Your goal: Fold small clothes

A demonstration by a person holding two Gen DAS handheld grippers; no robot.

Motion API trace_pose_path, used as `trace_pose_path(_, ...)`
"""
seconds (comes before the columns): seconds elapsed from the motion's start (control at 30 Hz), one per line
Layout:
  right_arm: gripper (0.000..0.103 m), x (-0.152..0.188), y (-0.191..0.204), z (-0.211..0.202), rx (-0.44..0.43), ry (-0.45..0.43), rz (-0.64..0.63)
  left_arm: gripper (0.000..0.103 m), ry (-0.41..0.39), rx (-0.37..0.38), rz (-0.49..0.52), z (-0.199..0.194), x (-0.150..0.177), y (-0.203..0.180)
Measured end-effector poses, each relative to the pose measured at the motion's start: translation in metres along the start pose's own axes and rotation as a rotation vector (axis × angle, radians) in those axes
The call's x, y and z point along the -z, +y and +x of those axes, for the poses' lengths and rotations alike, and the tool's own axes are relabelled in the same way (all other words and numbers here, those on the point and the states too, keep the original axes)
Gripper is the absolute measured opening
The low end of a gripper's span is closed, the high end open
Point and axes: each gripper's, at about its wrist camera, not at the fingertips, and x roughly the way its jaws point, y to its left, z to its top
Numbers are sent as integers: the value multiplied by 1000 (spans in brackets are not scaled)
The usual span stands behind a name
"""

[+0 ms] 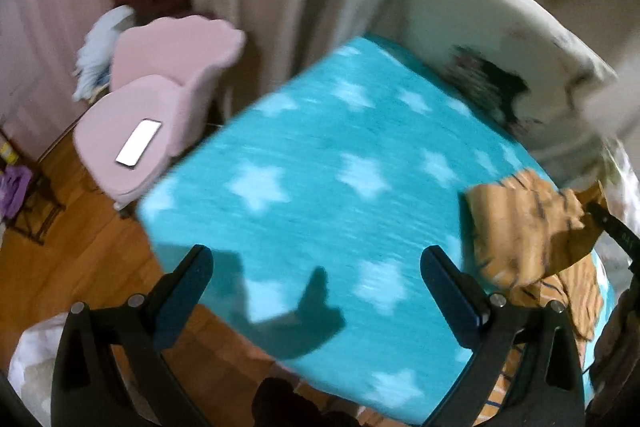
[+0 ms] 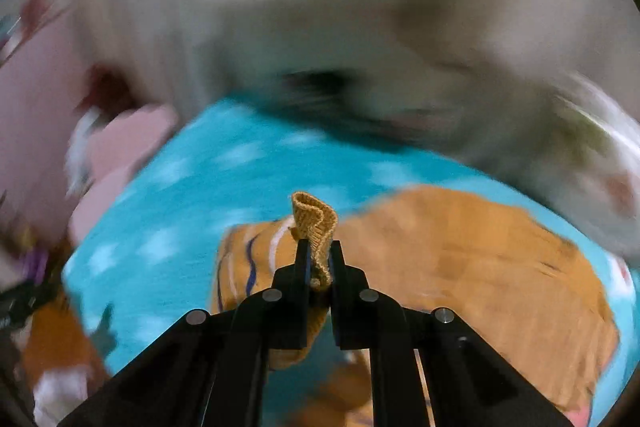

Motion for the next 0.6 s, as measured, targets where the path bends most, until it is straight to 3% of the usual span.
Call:
trace_pose_path(0.03, 8, 5, -47, -6, 49, 2, 72, 103, 0, 7, 16, -2, 4, -16)
trace_pose_path(0.2, 8, 46, -204, -10, 203, 71, 320, 103, 10, 17, 110, 0, 33, -88)
trace_pose_path(0.27, 9, 73, -258, 7, 225, 176, 386, 103, 26, 26, 141, 5, 46, -113)
trace_pose_path(0.33, 15, 94, -295, 11, 298, 236, 445, 103, 55, 49, 173, 13, 58, -140)
trace_pose_path(0.4, 15, 105, -316, -3, 318, 203, 505, 103, 86, 72, 193, 20, 70, -164)
trace_pose_path(0.53, 17, 117, -341, -27, 268, 151, 567, 103, 118, 109, 227, 28, 92, -205)
trace_pose_path(0.6, 29, 117, -343, -34, 213, 133, 567, 103, 124, 118, 253, 29, 101, -223)
